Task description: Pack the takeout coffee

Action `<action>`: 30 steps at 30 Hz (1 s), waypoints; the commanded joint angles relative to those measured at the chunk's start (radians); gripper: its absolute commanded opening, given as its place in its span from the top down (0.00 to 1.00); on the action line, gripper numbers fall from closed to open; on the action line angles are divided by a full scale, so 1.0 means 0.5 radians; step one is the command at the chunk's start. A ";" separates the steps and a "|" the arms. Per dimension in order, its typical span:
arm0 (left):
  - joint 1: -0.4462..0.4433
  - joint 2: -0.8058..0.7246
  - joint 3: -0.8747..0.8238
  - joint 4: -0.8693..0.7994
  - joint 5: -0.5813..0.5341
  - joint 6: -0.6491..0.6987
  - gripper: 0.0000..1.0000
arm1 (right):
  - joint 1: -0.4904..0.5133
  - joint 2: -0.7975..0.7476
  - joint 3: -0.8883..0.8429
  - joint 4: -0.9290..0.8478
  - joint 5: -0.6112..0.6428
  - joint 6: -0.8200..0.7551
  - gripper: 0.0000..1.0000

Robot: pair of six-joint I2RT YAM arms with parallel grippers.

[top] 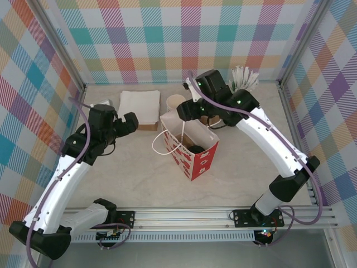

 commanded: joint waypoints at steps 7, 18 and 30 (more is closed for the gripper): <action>0.666 0.149 -0.079 0.134 0.754 -0.099 0.00 | -0.030 -0.304 -0.142 -0.018 0.161 0.065 0.24; 1.031 0.804 0.099 0.317 1.092 0.107 0.07 | -0.137 -0.596 -0.582 0.296 0.022 0.198 0.01; 1.024 1.657 0.713 0.234 1.154 0.411 0.24 | -0.165 -0.628 -0.674 0.268 -0.020 0.214 0.01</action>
